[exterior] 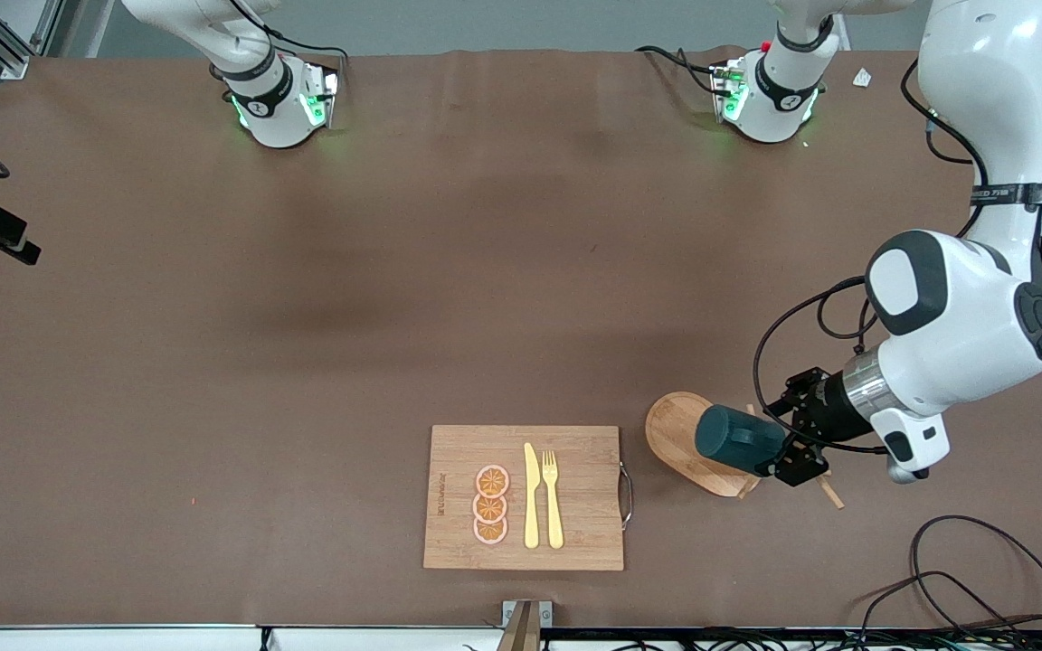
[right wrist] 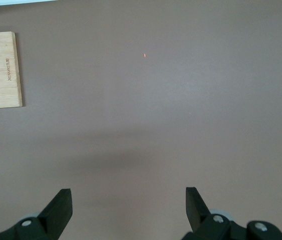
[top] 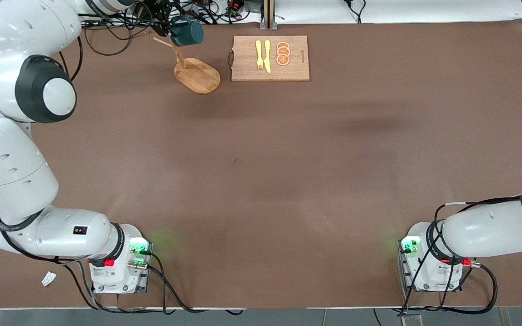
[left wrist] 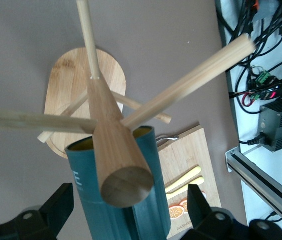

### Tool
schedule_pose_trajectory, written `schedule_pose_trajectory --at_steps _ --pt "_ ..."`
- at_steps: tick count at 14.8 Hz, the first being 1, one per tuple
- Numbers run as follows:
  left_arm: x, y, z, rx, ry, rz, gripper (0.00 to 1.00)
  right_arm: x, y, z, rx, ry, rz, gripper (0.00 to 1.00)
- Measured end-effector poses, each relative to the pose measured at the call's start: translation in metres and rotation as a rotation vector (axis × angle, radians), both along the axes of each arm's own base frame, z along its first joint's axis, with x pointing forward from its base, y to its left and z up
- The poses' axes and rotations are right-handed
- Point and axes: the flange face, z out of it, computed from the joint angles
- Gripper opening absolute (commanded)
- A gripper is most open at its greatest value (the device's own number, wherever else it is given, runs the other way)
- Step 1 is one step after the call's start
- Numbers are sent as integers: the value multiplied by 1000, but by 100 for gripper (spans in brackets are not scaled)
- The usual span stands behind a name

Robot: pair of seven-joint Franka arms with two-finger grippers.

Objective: Transfer cup from left to right arm and place
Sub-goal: 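Grasp the teal mug rim with the left gripper, then lift the mug off the stand and carry it toward the table middle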

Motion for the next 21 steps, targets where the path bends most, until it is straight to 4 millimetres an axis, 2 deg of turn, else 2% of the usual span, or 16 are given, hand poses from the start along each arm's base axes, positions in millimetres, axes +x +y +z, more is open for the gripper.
schedule_pose_trajectory --at_steps 5,6,9,11,13,15,17,19,21 --pt "-4 -22 -10 -12 48 49 100 1 7 0 4 0 16 100" --pt "-4 -23 -15 -12 55 50 96 1 6 0 -1 0 16 100" --pt "-3 -22 -24 -12 72 66 67 1 5 0 -52 2 21 100" --pt "-1 -21 -20 -14 66 70 49 1 7 0 -56 1 24 100" --pt "0 -21 -17 -16 60 70 40 1 7 1 -60 -2 24 100" --pt "1 -22 -4 -21 38 69 40 3 7 2 -69 -12 25 100" --pt "-4 -31 23 -31 12 49 40 5 6 1 -73 -18 25 100" --pt "-18 -60 51 -13 -14 -22 42 8 4 -2 -75 -14 21 100" --pt "-40 -109 69 17 -24 -71 42 10 -3 -8 -75 -4 9 100"
